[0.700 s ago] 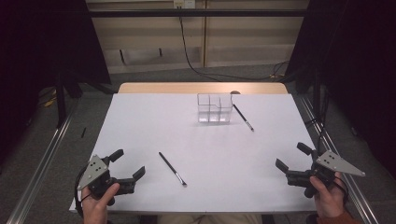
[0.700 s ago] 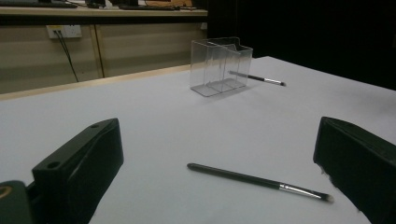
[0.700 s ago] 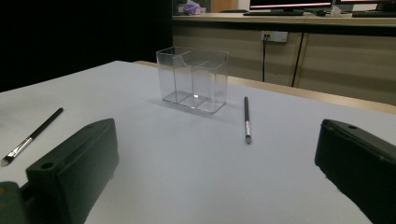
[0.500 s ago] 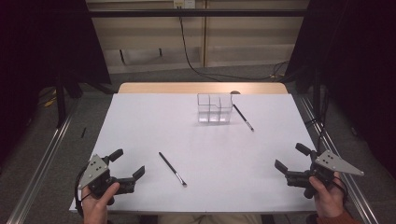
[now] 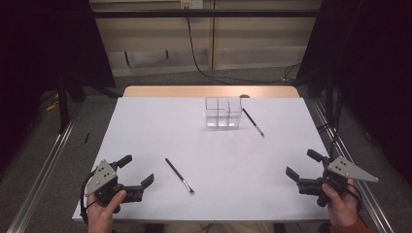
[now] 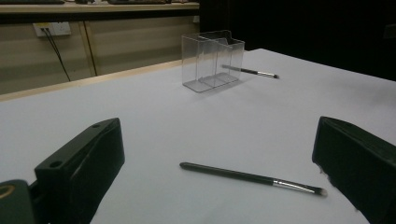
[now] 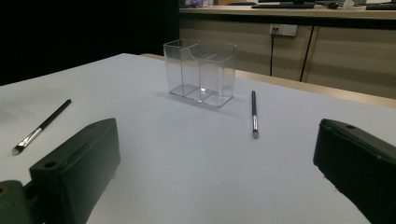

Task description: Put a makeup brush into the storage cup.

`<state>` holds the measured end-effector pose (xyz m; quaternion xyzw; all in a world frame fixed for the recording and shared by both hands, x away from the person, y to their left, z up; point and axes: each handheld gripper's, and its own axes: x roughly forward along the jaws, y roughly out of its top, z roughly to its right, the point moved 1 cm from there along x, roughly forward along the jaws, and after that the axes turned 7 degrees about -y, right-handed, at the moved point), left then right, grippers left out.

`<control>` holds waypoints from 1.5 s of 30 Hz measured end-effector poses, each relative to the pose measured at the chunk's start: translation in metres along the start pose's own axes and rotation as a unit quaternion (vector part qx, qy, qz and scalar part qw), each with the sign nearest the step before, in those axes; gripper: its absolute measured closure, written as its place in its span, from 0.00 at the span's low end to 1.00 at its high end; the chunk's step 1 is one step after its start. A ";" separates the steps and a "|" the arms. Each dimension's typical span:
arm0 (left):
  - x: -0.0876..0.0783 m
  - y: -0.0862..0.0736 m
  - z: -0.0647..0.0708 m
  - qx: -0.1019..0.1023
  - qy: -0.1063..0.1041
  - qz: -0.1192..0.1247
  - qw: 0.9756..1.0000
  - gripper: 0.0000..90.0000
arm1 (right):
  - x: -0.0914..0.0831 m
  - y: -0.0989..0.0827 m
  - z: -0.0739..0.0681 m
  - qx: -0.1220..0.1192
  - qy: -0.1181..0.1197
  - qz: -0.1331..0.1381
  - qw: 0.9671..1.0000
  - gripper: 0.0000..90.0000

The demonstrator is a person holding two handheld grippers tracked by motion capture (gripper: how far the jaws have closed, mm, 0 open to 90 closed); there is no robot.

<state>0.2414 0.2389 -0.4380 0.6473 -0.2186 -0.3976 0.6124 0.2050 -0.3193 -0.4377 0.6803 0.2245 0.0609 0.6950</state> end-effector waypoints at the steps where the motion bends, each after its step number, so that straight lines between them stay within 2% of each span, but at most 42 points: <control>1: 0.000 0.000 0.000 -0.001 -0.002 -0.001 1.000 0.02 | 0.000 0.000 -0.001 -0.001 0.001 -0.001 1.000 0.00; 4: 0.003 0.004 0.001 -0.003 -0.002 -0.003 1.000 0.02 | 0.001 0.000 -0.001 0.002 0.005 -0.004 1.000 0.00; 6: 0.006 0.006 0.002 -0.001 -0.014 -0.006 1.000 0.02 | 0.001 0.000 -0.001 -0.002 0.003 -0.005 1.000 0.00; 9: 0.012 0.009 0.002 0.000 -0.022 -0.008 1.000 0.02 | 0.001 0.000 -0.002 -0.004 0.006 -0.006 1.000 0.00; 17: 0.024 0.019 0.002 0.023 -0.022 -0.021 0.999 0.02 | 0.003 0.000 -0.001 -0.004 0.006 -0.006 1.000 0.00; 21: 0.028 0.027 0.000 0.020 -0.024 -0.011 0.999 0.02 | 0.004 0.000 -0.002 -0.006 0.009 -0.007 1.000 0.00; 24: 0.033 0.031 0.000 0.014 -0.037 -0.010 0.999 0.02 | 0.005 0.000 -0.001 0.001 0.010 -0.006 1.000 0.00; 30: 0.048 0.035 0.002 0.033 -0.046 -0.032 0.998 0.02 | 0.004 0.000 -0.001 0.003 0.011 -0.004 1.000 0.00; 34: 0.059 0.039 0.001 0.037 -0.053 -0.044 0.997 0.03 | 0.004 0.001 -0.001 0.002 0.012 -0.004 1.000 0.00; 39: 0.069 0.047 -0.003 0.034 -0.061 -0.039 0.997 0.03 | 0.006 -0.001 0.000 -0.001 0.013 -0.009 1.000 0.00; 45: 0.079 0.057 -0.006 0.043 -0.067 -0.035 0.996 0.03 | 0.006 0.000 -0.002 -0.005 0.013 -0.009 1.000 0.00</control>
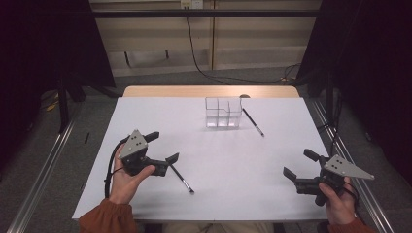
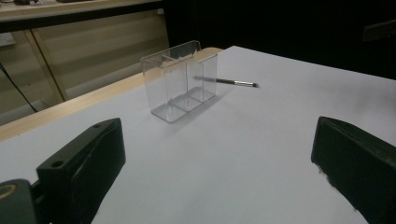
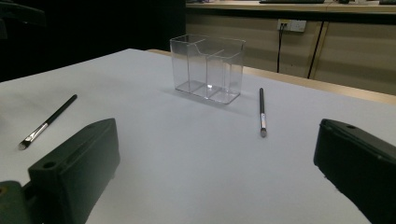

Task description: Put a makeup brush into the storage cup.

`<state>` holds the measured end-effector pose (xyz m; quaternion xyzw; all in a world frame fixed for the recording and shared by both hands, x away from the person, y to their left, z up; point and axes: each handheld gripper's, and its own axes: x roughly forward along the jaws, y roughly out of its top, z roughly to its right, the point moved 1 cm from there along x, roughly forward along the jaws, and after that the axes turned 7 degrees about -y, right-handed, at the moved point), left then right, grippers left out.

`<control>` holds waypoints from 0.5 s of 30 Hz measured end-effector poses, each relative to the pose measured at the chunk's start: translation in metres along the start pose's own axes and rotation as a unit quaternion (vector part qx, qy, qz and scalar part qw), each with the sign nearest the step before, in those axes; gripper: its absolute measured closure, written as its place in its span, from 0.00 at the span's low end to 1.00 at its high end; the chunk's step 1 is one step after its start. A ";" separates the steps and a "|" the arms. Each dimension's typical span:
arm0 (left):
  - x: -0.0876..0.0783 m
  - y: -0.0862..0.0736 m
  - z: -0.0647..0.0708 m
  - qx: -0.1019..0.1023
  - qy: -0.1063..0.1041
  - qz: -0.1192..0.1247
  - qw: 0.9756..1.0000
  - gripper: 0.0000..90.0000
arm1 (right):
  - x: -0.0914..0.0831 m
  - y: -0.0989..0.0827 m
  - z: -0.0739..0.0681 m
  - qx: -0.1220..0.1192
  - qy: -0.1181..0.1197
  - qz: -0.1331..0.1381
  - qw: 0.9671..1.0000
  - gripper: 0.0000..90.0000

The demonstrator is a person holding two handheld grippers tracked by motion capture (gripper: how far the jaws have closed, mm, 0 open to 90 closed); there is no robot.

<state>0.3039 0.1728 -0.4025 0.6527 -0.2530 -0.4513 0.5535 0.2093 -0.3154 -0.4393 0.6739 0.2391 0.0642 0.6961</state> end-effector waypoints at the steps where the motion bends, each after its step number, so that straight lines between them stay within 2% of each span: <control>1: 0.001 0.001 -0.001 0.000 0.001 0.000 1.000 0.03 | 0.000 0.000 0.000 -0.001 0.001 0.000 1.000 0.00; 3: 0.003 0.003 -0.002 -0.003 0.010 -0.001 1.000 0.03 | 0.000 0.000 0.000 0.000 0.002 0.000 1.000 0.00; 8: 0.007 0.006 -0.010 -0.004 0.012 -0.006 1.000 0.04 | 0.000 0.000 0.000 -0.004 0.002 0.000 1.000 0.00; 11: 0.010 0.008 -0.016 -0.009 0.007 -0.007 1.000 0.04 | 0.000 0.000 -0.001 -0.004 0.002 -0.001 1.000 0.00; 15: 0.016 0.010 -0.021 -0.008 0.002 -0.021 1.000 0.04 | 0.000 0.000 -0.001 -0.003 0.001 -0.002 1.000 0.00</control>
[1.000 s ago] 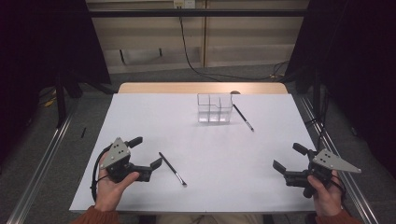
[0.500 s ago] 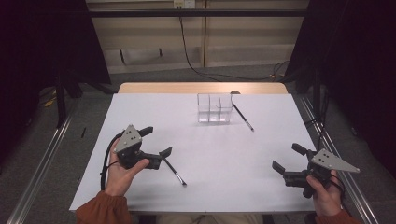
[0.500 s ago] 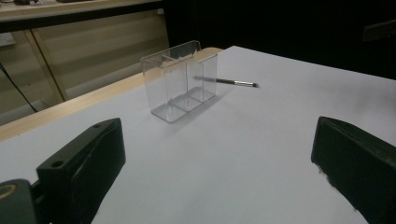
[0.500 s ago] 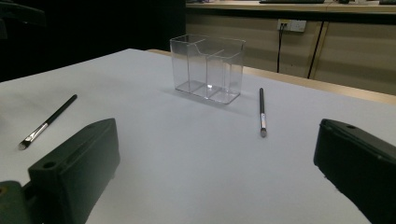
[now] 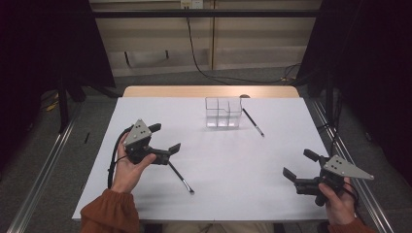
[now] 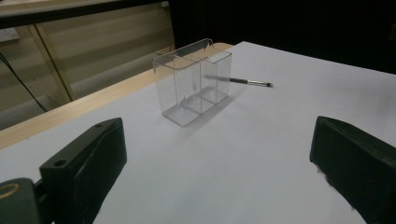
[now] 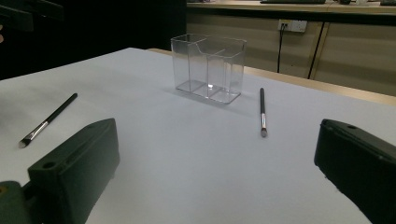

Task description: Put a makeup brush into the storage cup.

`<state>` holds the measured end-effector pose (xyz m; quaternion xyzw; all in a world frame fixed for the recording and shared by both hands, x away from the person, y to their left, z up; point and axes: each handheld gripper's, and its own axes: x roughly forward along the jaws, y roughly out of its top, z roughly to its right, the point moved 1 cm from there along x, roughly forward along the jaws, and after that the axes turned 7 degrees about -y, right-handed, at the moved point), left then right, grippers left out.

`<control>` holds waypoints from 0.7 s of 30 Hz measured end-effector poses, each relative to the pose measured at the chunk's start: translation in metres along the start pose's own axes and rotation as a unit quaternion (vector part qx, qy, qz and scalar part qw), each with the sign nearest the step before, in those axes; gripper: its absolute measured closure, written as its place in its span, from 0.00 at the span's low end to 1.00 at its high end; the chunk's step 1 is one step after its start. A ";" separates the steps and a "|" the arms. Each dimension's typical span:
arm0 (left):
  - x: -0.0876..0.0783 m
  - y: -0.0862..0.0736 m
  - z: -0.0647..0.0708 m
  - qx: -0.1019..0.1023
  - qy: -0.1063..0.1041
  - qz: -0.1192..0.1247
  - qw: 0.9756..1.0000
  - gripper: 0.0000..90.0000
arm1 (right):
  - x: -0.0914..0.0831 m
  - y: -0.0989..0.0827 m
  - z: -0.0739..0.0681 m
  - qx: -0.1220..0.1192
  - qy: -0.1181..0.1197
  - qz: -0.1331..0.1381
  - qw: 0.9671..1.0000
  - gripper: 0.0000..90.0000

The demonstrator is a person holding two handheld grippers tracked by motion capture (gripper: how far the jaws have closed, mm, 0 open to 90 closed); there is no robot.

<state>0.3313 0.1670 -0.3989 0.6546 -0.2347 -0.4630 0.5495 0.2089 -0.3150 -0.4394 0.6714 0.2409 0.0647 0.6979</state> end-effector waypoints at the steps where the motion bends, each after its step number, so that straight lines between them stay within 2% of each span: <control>1: 0.002 0.001 -0.001 0.002 -0.002 -0.006 1.000 0.03 | 0.000 0.000 0.000 0.000 0.000 0.001 1.000 0.00; 3: 0.005 0.005 0.000 0.016 -0.004 -0.025 1.000 0.04 | 0.000 0.000 0.000 -0.001 0.000 0.000 1.000 0.00; 6: 0.008 0.011 -0.002 0.016 -0.029 -0.049 0.998 0.04 | 0.000 0.000 0.000 -0.002 0.000 -0.001 1.000 0.00; 8: 0.009 0.012 -0.002 0.016 -0.033 -0.058 0.998 0.04 | 0.000 0.000 0.000 -0.002 0.000 -0.001 1.000 0.00; 11: 0.011 0.012 -0.001 0.015 -0.042 -0.090 0.995 0.05 | 0.000 -0.001 0.000 -0.004 0.002 -0.002 1.000 0.00; 13: 0.013 0.010 0.000 0.017 -0.048 -0.114 0.992 0.05 | 0.000 -0.001 0.000 -0.004 0.003 -0.003 1.000 0.00; 14: 0.015 0.010 0.002 0.025 -0.065 -0.147 0.987 0.05 | 0.000 -0.001 0.000 -0.005 0.006 -0.004 1.000 0.00; 15: 0.015 0.010 0.002 0.025 -0.065 -0.147 0.987 0.05 | 0.000 -0.001 0.000 -0.005 0.006 -0.004 1.000 0.00; 16: 0.016 0.009 0.003 0.018 -0.075 -0.156 0.985 0.05 | 0.000 -0.001 -0.001 -0.005 0.006 -0.003 1.000 0.00; 18: 0.017 0.009 0.004 0.020 -0.089 -0.176 0.980 0.05 | 0.000 -0.001 -0.001 -0.006 0.007 -0.004 1.000 0.00; 20: 0.018 0.007 0.004 0.026 -0.090 -0.192 0.977 0.05 | 0.001 -0.001 -0.001 -0.007 0.006 -0.003 1.000 0.00; 21: 0.019 0.007 0.004 0.026 -0.091 -0.196 0.976 0.05 | 0.001 -0.001 -0.001 -0.007 0.006 -0.004 1.000 0.00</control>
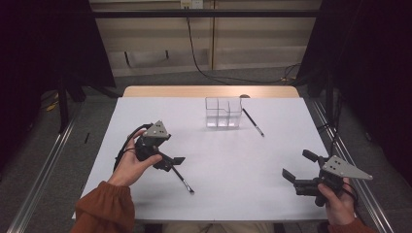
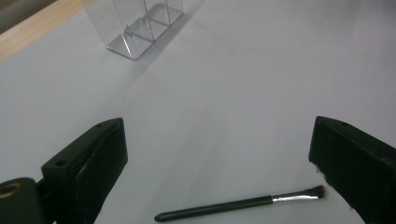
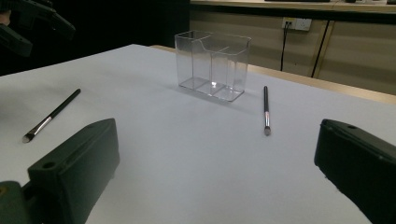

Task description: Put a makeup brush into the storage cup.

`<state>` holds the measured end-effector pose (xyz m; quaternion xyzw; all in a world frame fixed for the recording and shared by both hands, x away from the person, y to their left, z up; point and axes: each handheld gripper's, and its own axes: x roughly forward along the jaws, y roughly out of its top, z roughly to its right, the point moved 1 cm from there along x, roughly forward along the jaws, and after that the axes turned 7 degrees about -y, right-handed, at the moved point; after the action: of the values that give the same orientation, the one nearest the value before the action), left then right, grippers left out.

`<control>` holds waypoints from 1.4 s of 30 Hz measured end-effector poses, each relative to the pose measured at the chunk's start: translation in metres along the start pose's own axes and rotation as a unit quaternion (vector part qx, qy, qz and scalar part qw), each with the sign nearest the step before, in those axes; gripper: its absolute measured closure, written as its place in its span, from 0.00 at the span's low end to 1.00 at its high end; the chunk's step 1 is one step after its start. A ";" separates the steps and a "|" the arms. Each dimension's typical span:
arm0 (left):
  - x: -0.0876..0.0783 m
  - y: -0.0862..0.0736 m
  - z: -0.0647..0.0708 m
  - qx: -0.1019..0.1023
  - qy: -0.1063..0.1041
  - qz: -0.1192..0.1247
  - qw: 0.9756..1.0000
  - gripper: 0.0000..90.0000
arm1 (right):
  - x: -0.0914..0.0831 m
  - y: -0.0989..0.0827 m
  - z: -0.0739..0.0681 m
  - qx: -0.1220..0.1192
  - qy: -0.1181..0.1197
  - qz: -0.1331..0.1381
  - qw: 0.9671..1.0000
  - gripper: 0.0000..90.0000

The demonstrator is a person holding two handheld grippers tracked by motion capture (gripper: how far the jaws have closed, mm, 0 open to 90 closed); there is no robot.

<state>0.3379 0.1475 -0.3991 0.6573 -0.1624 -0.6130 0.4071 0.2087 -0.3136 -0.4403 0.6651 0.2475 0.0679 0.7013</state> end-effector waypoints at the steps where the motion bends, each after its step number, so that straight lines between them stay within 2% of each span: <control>1: 0.001 0.000 0.000 0.000 -0.003 -0.006 1.000 0.05 | 0.000 0.000 0.000 0.000 0.000 -0.001 1.000 0.00; 5: 0.004 -0.002 -0.001 0.003 -0.007 -0.045 0.999 0.06 | 0.000 0.000 0.000 0.000 0.001 -0.001 1.000 0.00; 7: 0.007 -0.003 -0.001 -0.015 -0.014 -0.058 0.998 0.06 | 0.000 0.000 0.000 0.000 0.001 -0.002 1.000 0.00; 8: 0.008 -0.003 -0.001 -0.009 -0.020 -0.076 0.997 0.06 | 0.000 0.000 0.000 0.001 0.002 -0.001 1.000 0.00; 10: 0.011 -0.005 0.000 -0.005 -0.022 -0.090 0.996 0.06 | 0.000 0.000 0.000 0.001 0.002 -0.002 1.000 0.00; 13: 0.017 -0.006 0.003 0.001 -0.043 -0.110 0.993 0.06 | 0.000 0.000 -0.001 0.000 0.004 -0.002 1.000 0.00; 19: 0.024 -0.008 0.004 0.013 -0.050 -0.146 0.988 0.05 | 0.001 0.000 -0.001 -0.001 0.004 -0.004 1.000 0.00; 22: 0.027 -0.010 0.003 0.014 -0.055 -0.157 0.986 0.05 | 0.001 -0.001 0.000 0.001 0.004 -0.005 1.000 0.00; 27: 0.032 -0.012 0.002 0.028 -0.069 -0.179 0.981 0.07 | 0.001 -0.001 -0.001 0.000 0.007 -0.006 1.000 0.00; 28: 0.032 -0.012 0.002 0.029 -0.066 -0.179 0.981 0.07 | 0.001 -0.001 -0.001 0.000 0.007 -0.007 1.000 0.00; 30: 0.034 -0.011 0.002 0.034 -0.065 -0.193 0.978 0.07 | 0.001 -0.001 -0.002 0.001 0.008 -0.008 1.000 0.00; 31: 0.035 -0.011 0.002 0.038 -0.063 -0.196 0.978 0.08 | 0.001 -0.001 -0.002 0.001 0.008 -0.007 1.000 0.00; 37: 0.042 -0.012 -0.001 0.053 -0.083 -0.216 0.971 0.16 | 0.002 -0.001 -0.002 0.000 0.009 -0.010 1.000 0.00; 39: 0.044 -0.013 -0.002 0.052 -0.089 -0.219 0.970 0.18 | 0.001 -0.001 -0.002 0.000 0.009 -0.010 1.000 0.00; 40: 0.045 -0.012 -0.004 0.058 -0.093 -0.223 0.969 0.19 | 0.002 -0.001 -0.002 -0.001 0.009 -0.010 1.000 0.00; 42: 0.047 -0.013 -0.004 0.057 -0.090 -0.222 0.969 0.20 | 0.002 -0.001 -0.002 0.000 0.009 -0.011 1.000 0.00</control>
<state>0.3473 0.1230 -0.4405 0.6411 -0.0832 -0.7346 0.2060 0.2090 -0.3116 -0.4419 0.6614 0.2612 0.0661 0.6999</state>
